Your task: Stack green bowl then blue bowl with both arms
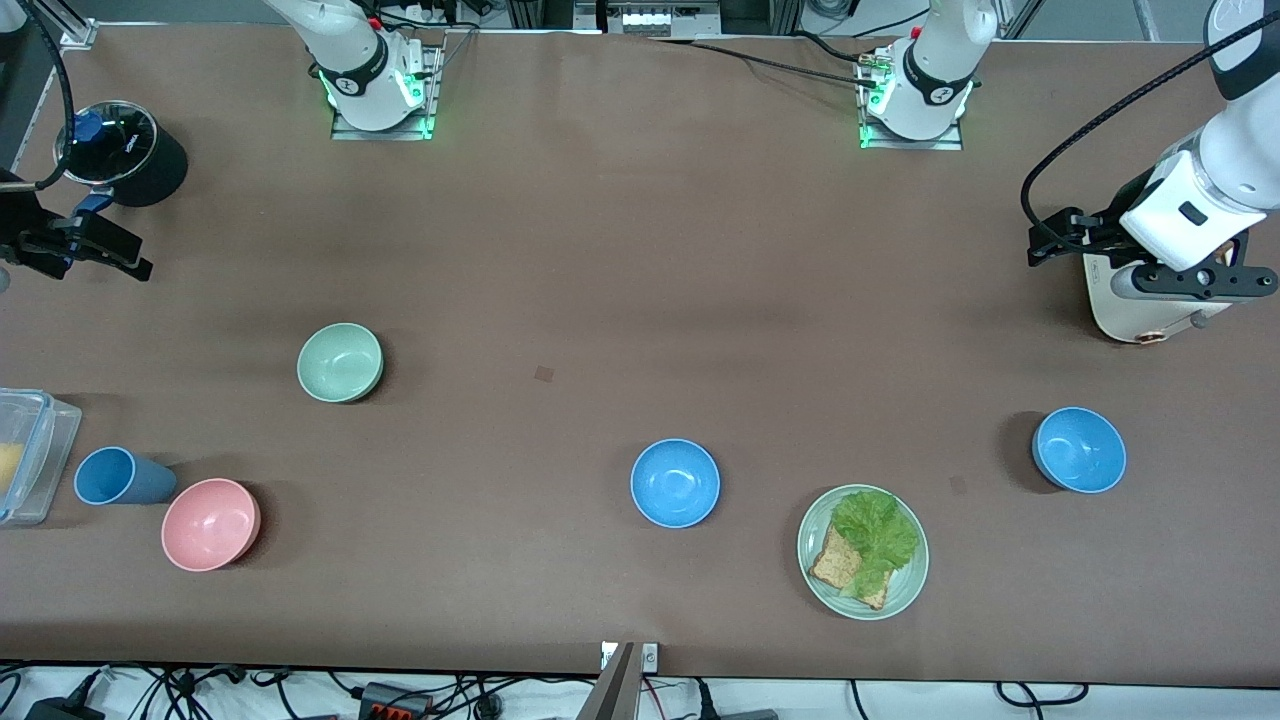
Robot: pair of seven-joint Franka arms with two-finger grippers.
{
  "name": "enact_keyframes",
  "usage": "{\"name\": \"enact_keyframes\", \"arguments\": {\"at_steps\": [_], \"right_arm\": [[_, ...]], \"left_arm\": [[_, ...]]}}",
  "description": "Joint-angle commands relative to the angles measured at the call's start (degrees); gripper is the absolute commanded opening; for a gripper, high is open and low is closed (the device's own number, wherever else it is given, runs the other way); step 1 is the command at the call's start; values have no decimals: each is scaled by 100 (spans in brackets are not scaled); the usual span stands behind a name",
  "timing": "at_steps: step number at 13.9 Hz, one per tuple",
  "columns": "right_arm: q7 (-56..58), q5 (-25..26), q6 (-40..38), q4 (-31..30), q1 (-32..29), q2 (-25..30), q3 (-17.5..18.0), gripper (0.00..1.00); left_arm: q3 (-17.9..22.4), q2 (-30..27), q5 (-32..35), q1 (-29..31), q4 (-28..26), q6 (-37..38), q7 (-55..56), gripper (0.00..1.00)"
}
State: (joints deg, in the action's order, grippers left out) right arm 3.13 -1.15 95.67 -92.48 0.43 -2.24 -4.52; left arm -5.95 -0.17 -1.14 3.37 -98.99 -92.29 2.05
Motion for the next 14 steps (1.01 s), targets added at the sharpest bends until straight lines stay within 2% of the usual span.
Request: {"name": "enact_keyframes", "arguments": {"at_steps": [1,7,10,14], "right_arm": [[-67,79,48,-183,-17,171,47,100],[-67,79,48,-200,-34,128,47,100],[-84,79,153,-332,-25,-249,47,100],[-76,79,714,-718,-17,-838,47,100]], "left_arm": [[-3,78,-27,33,160,89,-3,100],[6,157,-9,24,301,194,5,100],[-3,157,-9,15,310,212,-38,100],[-3,192,9,-20,319,212,-188,100]]}}
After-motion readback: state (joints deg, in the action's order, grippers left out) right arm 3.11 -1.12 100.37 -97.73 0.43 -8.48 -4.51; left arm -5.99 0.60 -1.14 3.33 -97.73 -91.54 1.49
